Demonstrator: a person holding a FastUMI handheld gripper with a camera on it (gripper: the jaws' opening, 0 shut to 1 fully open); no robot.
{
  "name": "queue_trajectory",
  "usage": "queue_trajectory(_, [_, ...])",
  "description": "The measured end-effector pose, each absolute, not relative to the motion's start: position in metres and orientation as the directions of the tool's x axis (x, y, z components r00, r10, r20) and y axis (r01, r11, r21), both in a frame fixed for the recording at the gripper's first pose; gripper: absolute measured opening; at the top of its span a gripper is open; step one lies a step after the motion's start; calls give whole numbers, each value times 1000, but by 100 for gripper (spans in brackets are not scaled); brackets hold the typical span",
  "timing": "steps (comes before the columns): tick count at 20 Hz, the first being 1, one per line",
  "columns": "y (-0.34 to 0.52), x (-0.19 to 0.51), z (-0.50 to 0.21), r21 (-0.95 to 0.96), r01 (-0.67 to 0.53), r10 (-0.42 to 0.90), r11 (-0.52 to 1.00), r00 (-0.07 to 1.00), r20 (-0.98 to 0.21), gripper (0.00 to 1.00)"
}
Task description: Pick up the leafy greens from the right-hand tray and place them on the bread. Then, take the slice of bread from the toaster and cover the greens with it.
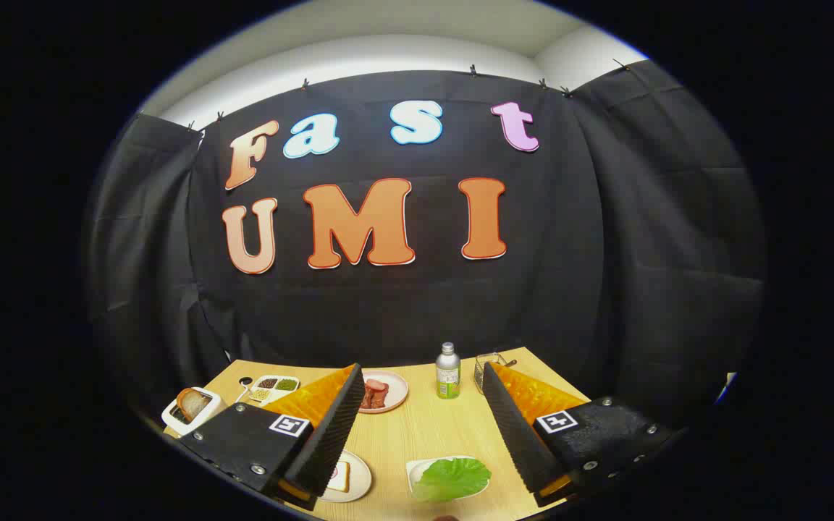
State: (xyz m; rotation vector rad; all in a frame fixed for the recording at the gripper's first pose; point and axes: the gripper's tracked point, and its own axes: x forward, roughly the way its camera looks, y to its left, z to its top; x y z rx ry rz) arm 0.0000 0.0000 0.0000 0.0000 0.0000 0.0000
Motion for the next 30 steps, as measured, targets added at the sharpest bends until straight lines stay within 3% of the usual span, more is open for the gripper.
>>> queue_trajectory(15, [-10,10,-20,-42,24,-28,999,996,-82,98])
queue_trajectory(24, [-11,48,-76,-129,-12,-34,992,935,-353,98])
queue_trajectory(30, [-17,73,-135,-144,-60,-41,988,792,-609,99])
